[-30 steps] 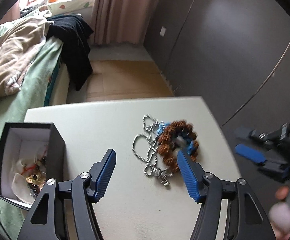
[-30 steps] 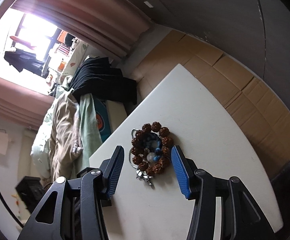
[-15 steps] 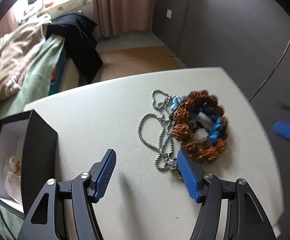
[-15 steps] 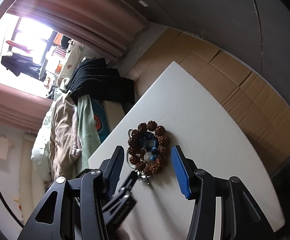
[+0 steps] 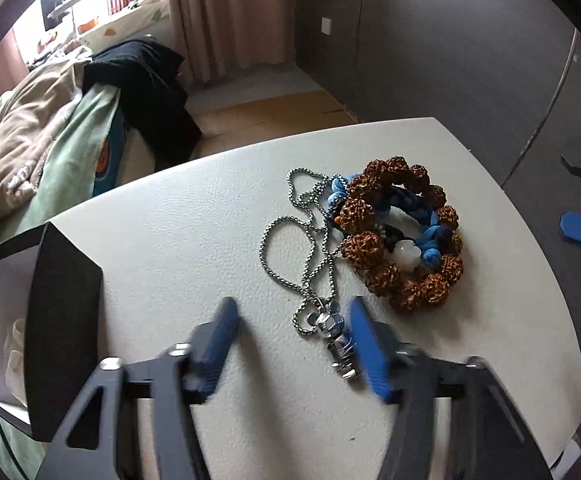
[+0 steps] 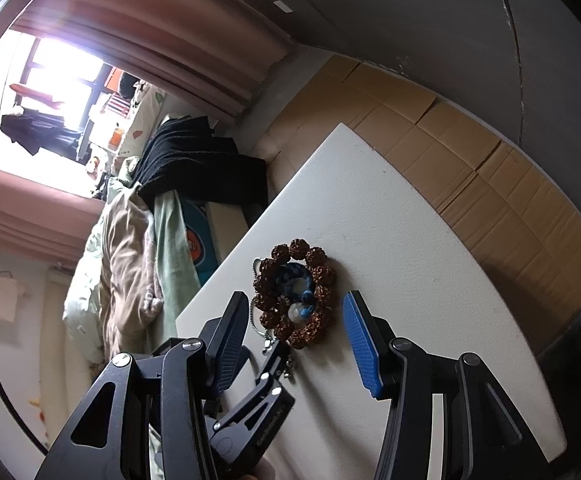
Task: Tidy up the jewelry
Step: 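Close left tool on silver chain necklace while right tool reaches brown bead bracelet, then close the right tool on the brown rudraksha bead bracelet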
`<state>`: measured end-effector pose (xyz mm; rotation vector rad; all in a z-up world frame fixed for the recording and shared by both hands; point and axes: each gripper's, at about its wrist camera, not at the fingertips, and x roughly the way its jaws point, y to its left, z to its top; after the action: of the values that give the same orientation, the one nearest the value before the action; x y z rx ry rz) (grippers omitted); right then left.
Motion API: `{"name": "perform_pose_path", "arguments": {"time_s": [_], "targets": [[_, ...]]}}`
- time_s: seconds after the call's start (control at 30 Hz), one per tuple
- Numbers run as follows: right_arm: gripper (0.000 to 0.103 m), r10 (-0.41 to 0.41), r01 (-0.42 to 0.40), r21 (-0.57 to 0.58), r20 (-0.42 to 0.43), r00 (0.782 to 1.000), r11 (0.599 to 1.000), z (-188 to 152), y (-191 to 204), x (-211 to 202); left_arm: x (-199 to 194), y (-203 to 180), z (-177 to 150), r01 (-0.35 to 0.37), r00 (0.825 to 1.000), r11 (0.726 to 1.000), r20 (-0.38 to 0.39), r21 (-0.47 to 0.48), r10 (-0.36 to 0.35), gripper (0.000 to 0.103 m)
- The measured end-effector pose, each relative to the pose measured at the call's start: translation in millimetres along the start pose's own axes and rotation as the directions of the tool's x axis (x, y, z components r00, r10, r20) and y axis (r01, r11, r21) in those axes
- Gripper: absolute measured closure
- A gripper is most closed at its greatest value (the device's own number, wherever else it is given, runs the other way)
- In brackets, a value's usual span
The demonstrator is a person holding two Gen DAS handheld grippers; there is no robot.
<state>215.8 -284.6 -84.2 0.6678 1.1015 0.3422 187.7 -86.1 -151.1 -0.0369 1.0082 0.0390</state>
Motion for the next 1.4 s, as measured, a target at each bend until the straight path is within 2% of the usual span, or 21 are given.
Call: {"name": "perform_pose_path", "arguments": {"time_s": [0.03, 0.27, 0.43, 0.67, 0.77, 0.83, 1.13, 1.2, 1.3, 1.4], "targets": [[0.053, -0.001, 0.001, 0.0, 0.0, 1.0, 1.0, 0, 0, 0, -1, 3, 1, 0.001, 1.0, 1.0, -0.002, -0.004, -0.001, 0.084], [0.053, -0.019, 0.018, -0.035, -0.028, 0.999, 0.999, -4, 5, 11, -3, 19, 3, 0.098, 0.995, 0.993, -0.005, -0.067, -0.098, 0.084], [0.053, -0.049, 0.046, -0.077, -0.032, 0.998, 0.996, -4, 11, 24, -23, 35, 9, 0.15, 0.988, 0.981, 0.053, -0.122, -0.144, 0.084], [0.054, -0.108, 0.101, -0.116, -0.056, 0.993, 0.988, -9, 12, 44, -51, 52, 14, 0.203, 0.975, 0.965, 0.128, -0.167, -0.182, 0.084], [0.063, -0.128, 0.119, -0.121, -0.071, 0.989, 0.986, -11, 11, 51, -57, 57, 15, 0.215, 0.971, 0.961, 0.146, -0.174, -0.191, 0.084], [0.065, -0.141, 0.127, -0.133, -0.095, 0.985, 0.983, -14, 12, 57, -60, 60, 15, 0.225, 0.968, 0.957, 0.152, -0.182, -0.198, 0.084], [0.066, -0.216, 0.185, -0.202, -0.143, 0.966, 0.962, -27, 18, 78, -67, 71, 18, 0.26, 0.958, 0.944, 0.178, -0.203, -0.225, 0.084], [0.066, -0.226, 0.193, -0.221, -0.132, 0.965, 0.956, -29, 21, 79, -69, 71, 17, 0.261, 0.957, 0.944, 0.181, -0.202, -0.226, 0.084], [0.066, -0.212, 0.184, -0.196, -0.131, 0.968, 0.963, -28, 17, 76, -70, 71, 17, 0.263, 0.956, 0.943, 0.184, -0.204, -0.227, 0.084], [0.066, -0.153, 0.14, -0.105, -0.133, 0.979, 0.985, -25, 6, 74, -71, 71, 16, 0.265, 0.955, 0.943, 0.188, -0.203, -0.228, 0.084]]}}
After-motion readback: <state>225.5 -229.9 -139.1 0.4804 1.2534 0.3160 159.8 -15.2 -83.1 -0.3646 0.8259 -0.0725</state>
